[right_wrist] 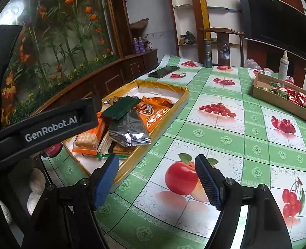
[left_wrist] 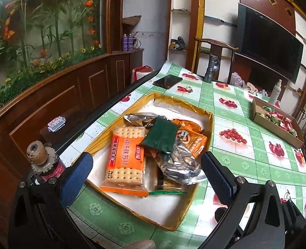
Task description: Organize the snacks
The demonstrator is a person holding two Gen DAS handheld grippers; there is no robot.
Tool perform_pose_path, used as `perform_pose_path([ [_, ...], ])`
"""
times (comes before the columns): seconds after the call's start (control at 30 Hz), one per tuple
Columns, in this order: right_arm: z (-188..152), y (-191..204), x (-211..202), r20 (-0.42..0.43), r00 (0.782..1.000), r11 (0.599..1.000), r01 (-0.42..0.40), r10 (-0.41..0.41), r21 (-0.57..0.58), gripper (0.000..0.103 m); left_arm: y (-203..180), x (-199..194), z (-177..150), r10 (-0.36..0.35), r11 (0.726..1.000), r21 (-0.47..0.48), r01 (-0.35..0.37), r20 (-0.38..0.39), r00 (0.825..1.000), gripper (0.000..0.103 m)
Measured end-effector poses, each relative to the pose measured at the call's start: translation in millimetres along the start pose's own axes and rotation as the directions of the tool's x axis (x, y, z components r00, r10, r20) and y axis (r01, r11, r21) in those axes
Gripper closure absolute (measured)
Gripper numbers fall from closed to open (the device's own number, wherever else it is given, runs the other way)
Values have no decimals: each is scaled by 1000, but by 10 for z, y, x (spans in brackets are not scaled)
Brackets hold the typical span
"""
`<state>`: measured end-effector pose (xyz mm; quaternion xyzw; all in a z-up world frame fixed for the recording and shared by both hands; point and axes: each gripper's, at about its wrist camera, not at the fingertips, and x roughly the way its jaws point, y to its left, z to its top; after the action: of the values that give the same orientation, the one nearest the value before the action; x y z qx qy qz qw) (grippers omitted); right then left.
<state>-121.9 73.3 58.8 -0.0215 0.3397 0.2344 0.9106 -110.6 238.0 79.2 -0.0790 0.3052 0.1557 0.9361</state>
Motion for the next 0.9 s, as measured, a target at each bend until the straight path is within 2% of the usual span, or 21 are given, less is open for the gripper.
perform_pose_path([
  [0.47, -12, 149, 174, -51, 999, 1000, -3, 2, -22, 25, 129, 140, -32, -20, 1000, -18, 19, -55, 998, 0],
  [0.9, -39, 142, 180, -65, 998, 1000, -4, 3, -18, 25, 113, 123, -36, 10, 1000, -5, -10, -40, 999, 0],
])
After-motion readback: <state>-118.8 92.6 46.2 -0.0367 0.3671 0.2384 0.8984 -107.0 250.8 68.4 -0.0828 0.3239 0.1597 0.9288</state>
